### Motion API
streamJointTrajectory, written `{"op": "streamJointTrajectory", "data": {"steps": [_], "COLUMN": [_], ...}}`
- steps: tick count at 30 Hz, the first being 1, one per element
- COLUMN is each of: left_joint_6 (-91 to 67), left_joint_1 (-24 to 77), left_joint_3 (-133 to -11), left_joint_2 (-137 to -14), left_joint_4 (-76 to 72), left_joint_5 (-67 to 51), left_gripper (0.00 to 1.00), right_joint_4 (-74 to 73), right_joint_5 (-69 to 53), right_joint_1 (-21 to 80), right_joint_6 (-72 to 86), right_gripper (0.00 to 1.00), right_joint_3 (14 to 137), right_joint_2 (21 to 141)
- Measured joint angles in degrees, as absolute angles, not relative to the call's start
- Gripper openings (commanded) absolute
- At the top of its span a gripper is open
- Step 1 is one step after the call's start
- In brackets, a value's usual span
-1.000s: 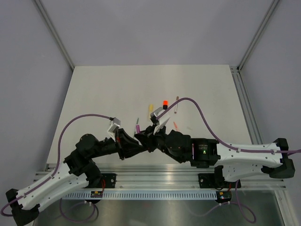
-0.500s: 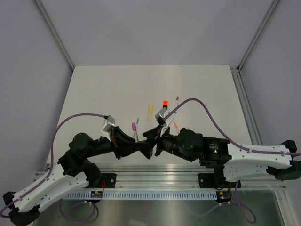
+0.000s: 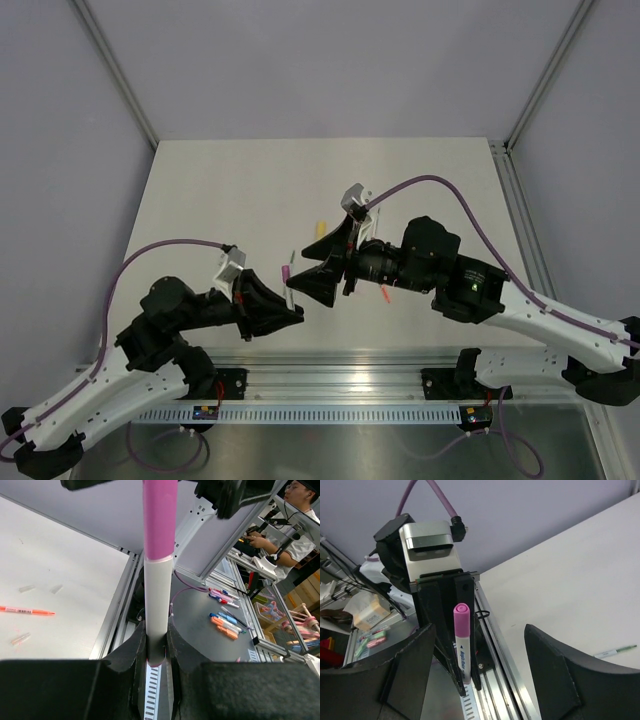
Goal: Insert the pens into the pen caps
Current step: Press the pen cap onto the pen.
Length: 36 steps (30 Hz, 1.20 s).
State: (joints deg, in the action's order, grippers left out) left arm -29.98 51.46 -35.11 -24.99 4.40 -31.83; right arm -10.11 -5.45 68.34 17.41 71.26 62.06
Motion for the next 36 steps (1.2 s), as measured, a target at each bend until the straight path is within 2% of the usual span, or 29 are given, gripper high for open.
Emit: {"op": "streamJointTrajectory", "data": {"steps": [2,6,8,13,18,23,26,36], "left_joint_6": [-29.5,-28.9,-28.7,-28.5,-28.5,-28.4,-28.4,-28.5], "left_joint_1": [51.5,51.5,51.5,51.5,51.5,51.5,51.5,51.5], "left_joint_3": [-35.7,-35.7,-35.7,-35.7,-35.7,-35.7,-35.7,-35.7], "left_joint_2": [-25.8,-26.8,-27.1,-27.1,-27.1,-27.0,-27.0,-27.0], "left_joint_4": [4.5,4.6,4.6,4.7,4.7,4.6,4.7,6.6], "left_joint_5": [-32.2,-32.8,-32.9,-32.9,-32.9,-33.2,-33.3,-32.5], "left_gripper": [0.0,0.0,0.0,0.0,0.0,0.0,0.0,0.0], "right_joint_4": [-9.3,-8.1,-7.6,-5.3,-3.9,-3.2,-2.5,-2.9], "right_joint_5": [-7.6,-10.8,-11.8,-13.5,-14.6,-14.6,-14.6,-11.6], "right_joint_1": [67.5,67.2,67.2,67.1,67.1,66.9,66.7,66.7], "right_joint_6": [17.3,17.1,17.1,17.6,18.3,19.0,19.5,20.9], "right_gripper": [0.78,0.67,0.65,0.46,0.36,0.12,0.02,0.0], "right_joint_3": [71.9,72.1,72.1,72.1,72.1,71.5,71.0,69.3], "right_joint_2": [62.5,63.7,64.3,65.6,66.5,66.8,66.8,65.7]}}
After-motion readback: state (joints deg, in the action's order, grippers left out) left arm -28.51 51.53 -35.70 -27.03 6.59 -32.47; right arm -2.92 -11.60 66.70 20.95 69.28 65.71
